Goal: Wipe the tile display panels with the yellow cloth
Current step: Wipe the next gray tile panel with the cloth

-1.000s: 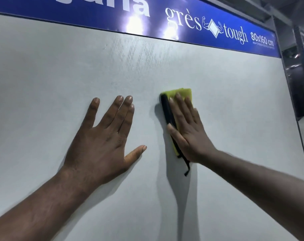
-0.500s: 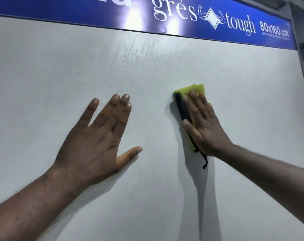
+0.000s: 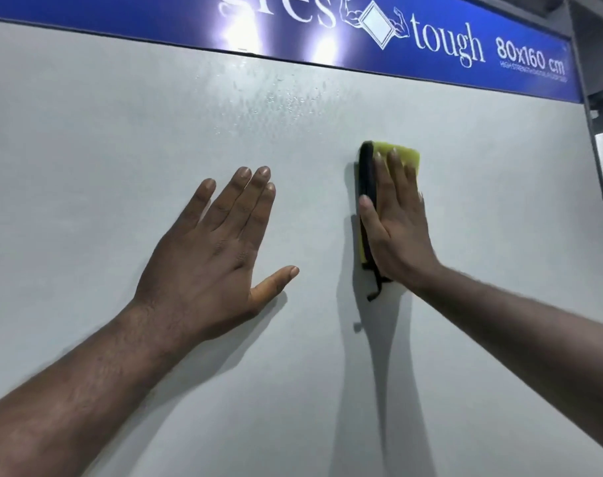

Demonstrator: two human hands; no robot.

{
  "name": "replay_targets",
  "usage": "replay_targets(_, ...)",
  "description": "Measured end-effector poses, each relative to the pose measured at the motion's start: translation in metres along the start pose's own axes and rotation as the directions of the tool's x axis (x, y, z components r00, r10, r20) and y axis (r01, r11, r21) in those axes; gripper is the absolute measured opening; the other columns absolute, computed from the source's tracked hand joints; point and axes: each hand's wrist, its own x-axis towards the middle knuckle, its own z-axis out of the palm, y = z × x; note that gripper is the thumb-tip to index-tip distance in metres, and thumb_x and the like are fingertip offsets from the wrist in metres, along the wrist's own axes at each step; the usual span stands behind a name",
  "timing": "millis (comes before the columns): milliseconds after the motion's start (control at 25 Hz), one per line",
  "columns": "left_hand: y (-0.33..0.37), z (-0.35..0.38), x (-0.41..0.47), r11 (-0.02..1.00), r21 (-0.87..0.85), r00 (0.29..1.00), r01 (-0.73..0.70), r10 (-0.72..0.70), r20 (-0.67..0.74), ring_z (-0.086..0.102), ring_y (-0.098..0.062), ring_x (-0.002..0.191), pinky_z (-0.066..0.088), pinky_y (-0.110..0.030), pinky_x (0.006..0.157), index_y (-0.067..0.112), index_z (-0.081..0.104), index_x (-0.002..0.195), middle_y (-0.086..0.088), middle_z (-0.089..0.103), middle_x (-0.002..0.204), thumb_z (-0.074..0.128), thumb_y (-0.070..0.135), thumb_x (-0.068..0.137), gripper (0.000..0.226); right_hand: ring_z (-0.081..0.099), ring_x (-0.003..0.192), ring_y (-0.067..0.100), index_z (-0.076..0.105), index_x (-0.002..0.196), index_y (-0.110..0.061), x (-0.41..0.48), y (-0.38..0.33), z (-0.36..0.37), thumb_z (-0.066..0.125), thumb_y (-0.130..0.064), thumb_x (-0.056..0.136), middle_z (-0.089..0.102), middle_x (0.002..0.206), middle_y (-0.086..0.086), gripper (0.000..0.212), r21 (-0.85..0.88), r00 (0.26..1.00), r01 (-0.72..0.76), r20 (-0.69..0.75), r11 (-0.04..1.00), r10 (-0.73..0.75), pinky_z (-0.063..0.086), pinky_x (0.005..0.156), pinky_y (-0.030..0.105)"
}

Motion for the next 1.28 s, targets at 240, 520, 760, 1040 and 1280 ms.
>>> replay_targets(240,0.016,0.007,0.005,0.996,0.083,0.999,0.012,-0.015,0.035,0.0,-0.031,0.169,0.008,-0.058,0.135,-0.001,0.003,0.171,-0.017,-0.003,0.181,0.016,0.071,0.106,0.098,-0.004,0.165,0.017,0.014,0.171,-0.029,-0.045,0.028,0.008,0.035,-0.043,0.113,0.001,0.179,-0.009,0.063,-0.147,0.94,0.342,0.042,0.928,-0.34,0.011,0.132,0.053)
replay_targets(520,0.018,0.011,0.003,0.996,0.08,0.999,0.024,-0.026,0.023,-0.001,-0.033,0.169,0.006,-0.06,0.134,-0.002,-0.001,0.171,-0.021,-0.006,0.18,0.01,0.068,0.107,0.096,-0.01,0.164,0.012,0.008,0.171,-0.031,0.004,0.02,0.005,0.033,-0.041,0.114,-0.005,0.178,-0.013,0.063,-0.039,0.991,0.113,-0.065,0.993,-0.115,0.008,0.132,0.054)
replay_targets(760,0.021,0.01,0.004,0.998,0.048,0.999,0.046,-0.047,0.005,0.005,-0.032,0.169,0.005,-0.06,0.135,-0.003,0.007,0.171,-0.02,0.001,0.18,0.018,0.067,0.106,0.096,-0.01,0.164,0.011,0.007,0.171,-0.03,-0.017,0.074,-0.003,0.027,-0.051,0.111,-0.005,0.178,-0.01,0.066,-0.063,0.998,-0.013,-0.067,0.998,0.009,0.008,0.132,0.055)
replay_targets(1040,0.052,0.021,0.033,0.997,0.005,0.997,0.071,-0.071,-0.001,0.005,-0.026,0.169,0.006,-0.055,0.136,0.002,0.008,0.172,-0.012,0.002,0.182,0.027,0.068,0.105,0.096,-0.005,0.165,0.016,0.012,0.17,-0.031,-0.033,0.096,-0.007,0.036,-0.041,0.114,-0.001,0.178,-0.011,0.062,-0.13,0.935,0.353,0.078,0.927,-0.345,0.005,0.132,0.049)
replay_targets(1280,0.11,0.035,0.1,0.998,-0.007,0.998,0.069,-0.069,-0.002,0.004,-0.024,0.169,0.008,-0.052,0.136,0.004,0.01,0.173,-0.01,0.003,0.182,0.03,0.068,0.105,0.096,-0.007,0.164,0.015,0.011,0.171,-0.03,0.047,0.145,-0.025,0.027,-0.051,0.111,-0.001,0.179,-0.009,0.065,0.02,0.999,0.03,-0.035,0.999,-0.029,0.004,0.133,0.049)
